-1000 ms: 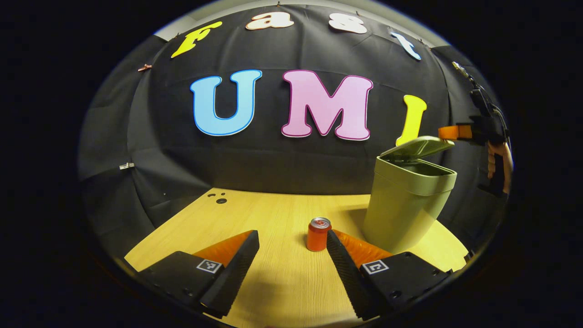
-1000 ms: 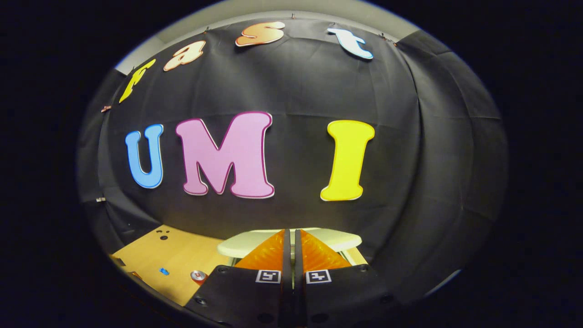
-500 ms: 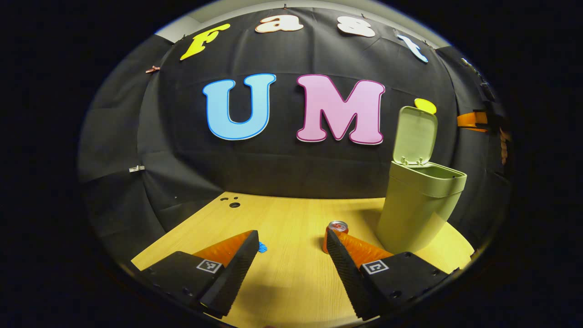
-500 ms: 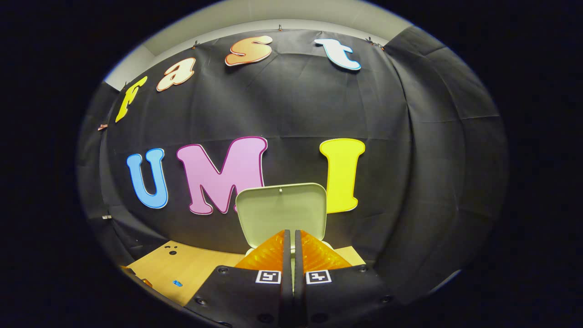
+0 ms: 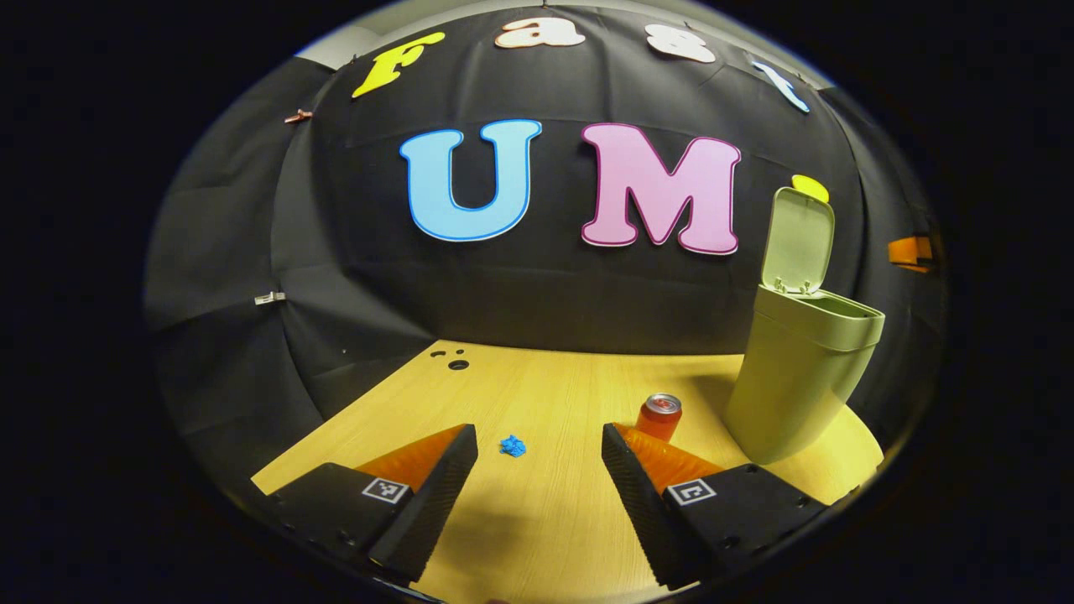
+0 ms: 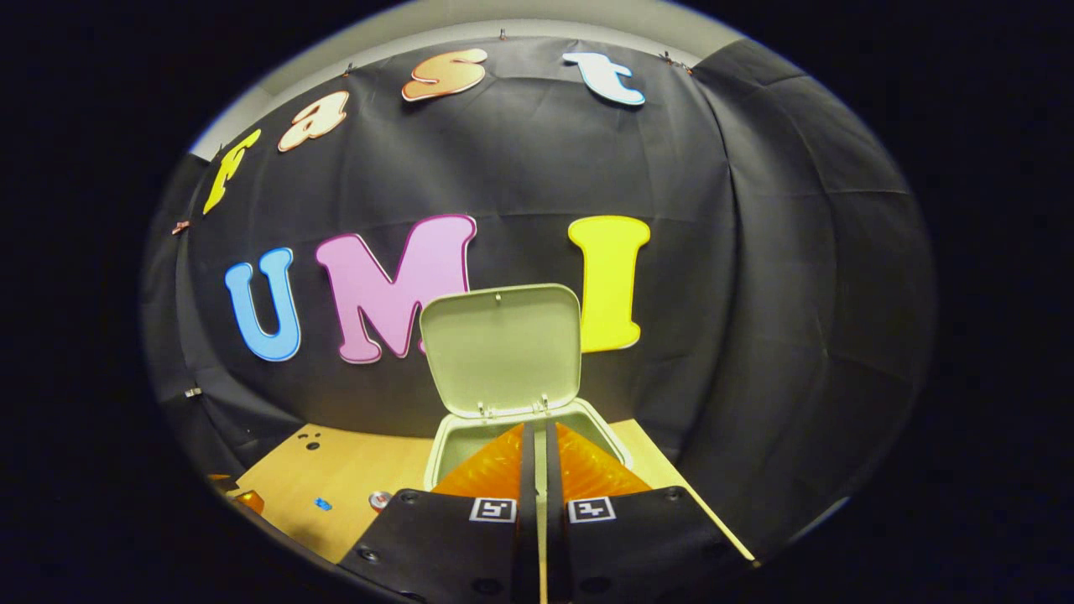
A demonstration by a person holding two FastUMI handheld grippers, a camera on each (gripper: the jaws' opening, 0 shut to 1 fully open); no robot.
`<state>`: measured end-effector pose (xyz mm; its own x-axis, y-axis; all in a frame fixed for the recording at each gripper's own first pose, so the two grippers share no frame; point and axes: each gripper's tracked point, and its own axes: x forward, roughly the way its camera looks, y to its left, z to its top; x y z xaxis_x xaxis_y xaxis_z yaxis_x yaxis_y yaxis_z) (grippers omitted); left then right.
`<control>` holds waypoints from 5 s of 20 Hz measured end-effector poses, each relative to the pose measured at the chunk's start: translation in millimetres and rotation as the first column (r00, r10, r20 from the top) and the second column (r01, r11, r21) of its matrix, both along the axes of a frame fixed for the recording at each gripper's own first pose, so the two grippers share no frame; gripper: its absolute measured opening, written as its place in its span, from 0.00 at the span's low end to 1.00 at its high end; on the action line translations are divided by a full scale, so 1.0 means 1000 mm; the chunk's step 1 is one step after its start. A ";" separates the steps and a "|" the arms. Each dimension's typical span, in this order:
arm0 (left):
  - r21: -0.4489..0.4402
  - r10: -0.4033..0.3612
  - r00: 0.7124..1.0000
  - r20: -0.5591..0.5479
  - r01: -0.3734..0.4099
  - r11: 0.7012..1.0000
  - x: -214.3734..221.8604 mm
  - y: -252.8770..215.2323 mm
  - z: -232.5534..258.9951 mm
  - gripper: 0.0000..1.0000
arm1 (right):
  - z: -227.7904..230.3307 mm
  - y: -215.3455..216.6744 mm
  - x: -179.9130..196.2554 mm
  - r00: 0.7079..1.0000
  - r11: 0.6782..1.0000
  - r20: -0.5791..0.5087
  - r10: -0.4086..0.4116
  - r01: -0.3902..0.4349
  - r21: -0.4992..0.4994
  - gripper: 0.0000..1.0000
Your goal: Press the lid of the desktop garbage bin to open it, pick up the crumpled paper on the desktop and throw it into the bin, then pick up the pop can on the desktop and drop it into the bin, and finally close the garbage bin lid.
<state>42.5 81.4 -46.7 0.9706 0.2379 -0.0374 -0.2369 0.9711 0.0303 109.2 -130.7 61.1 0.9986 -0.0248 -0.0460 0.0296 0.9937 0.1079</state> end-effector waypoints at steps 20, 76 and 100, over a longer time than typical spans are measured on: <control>-0.064 -0.036 0.979 -0.203 0.023 0.998 0.165 0.067 -0.092 0.96 | -0.071 -0.009 -0.006 0.986 1.000 -0.167 -0.020 0.018 -0.017 0.99; 0.088 -0.589 0.808 -0.023 0.588 0.804 0.175 -0.226 0.120 0.41 | -0.153 0.005 -0.002 0.955 0.998 -0.295 0.029 -0.012 0.061 0.99; 0.046 -0.799 0.601 -0.039 0.800 0.599 0.188 -0.372 0.109 0.89 | -0.179 0.002 -0.036 0.935 0.996 -0.355 -0.006 0.035 0.076 0.99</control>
<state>230.6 -290.4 62.0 0.7736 -0.6305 -0.0640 0.6337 0.7690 0.0841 72.7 -128.3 -117.5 0.9165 -0.0264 -0.3991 0.1005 0.9810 0.1660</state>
